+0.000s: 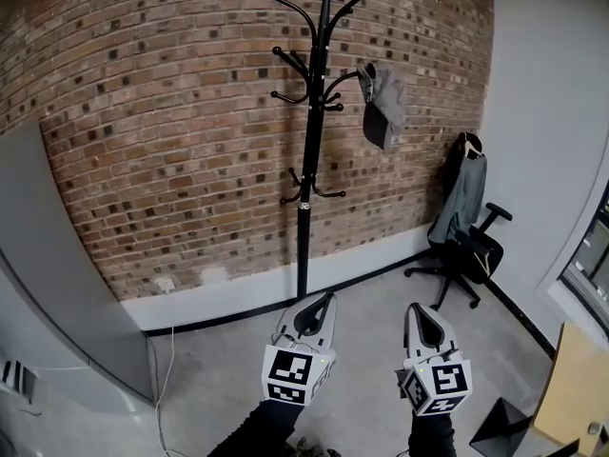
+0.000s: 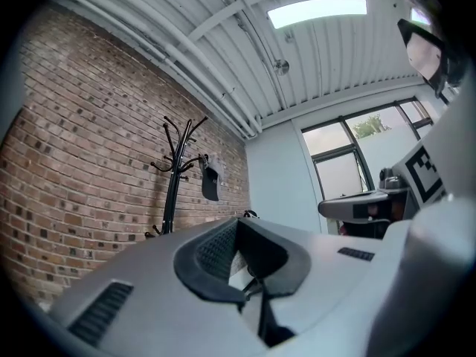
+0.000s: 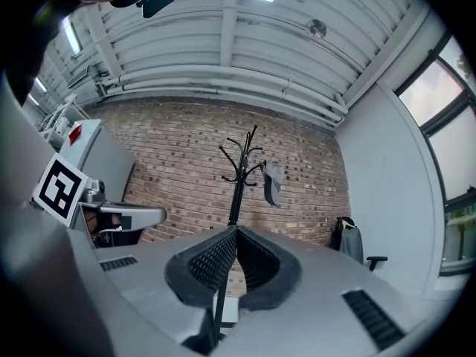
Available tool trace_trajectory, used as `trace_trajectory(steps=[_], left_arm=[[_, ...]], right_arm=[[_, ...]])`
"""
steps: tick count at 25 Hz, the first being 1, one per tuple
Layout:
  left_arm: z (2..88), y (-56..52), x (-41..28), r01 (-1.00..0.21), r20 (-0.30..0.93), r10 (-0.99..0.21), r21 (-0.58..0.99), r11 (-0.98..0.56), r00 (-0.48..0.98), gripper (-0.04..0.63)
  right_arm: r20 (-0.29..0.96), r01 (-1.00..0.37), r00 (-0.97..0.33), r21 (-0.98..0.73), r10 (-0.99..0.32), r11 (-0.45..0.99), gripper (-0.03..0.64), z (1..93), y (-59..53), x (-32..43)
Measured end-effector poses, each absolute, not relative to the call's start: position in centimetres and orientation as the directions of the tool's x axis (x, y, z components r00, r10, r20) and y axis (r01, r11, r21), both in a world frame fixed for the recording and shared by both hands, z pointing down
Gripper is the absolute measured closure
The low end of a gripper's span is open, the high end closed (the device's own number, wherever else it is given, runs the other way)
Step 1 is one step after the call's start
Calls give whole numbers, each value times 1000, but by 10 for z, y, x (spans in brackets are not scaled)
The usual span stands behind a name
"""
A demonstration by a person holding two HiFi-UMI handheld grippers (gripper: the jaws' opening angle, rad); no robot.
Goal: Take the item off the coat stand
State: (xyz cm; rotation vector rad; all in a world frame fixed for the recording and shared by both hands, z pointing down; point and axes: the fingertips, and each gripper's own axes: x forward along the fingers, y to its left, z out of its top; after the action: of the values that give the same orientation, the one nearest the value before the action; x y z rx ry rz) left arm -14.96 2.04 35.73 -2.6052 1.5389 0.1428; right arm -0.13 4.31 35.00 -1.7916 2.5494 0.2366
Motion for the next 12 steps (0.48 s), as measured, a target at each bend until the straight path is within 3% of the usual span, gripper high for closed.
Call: trace_trajectory(steps=[12], left_arm=[[363,-20,-125,-894,-127,-885,-56,-445,449,588]], right_arm=[[-97,-931,-358,111,-929,347,607,364,-3,34]])
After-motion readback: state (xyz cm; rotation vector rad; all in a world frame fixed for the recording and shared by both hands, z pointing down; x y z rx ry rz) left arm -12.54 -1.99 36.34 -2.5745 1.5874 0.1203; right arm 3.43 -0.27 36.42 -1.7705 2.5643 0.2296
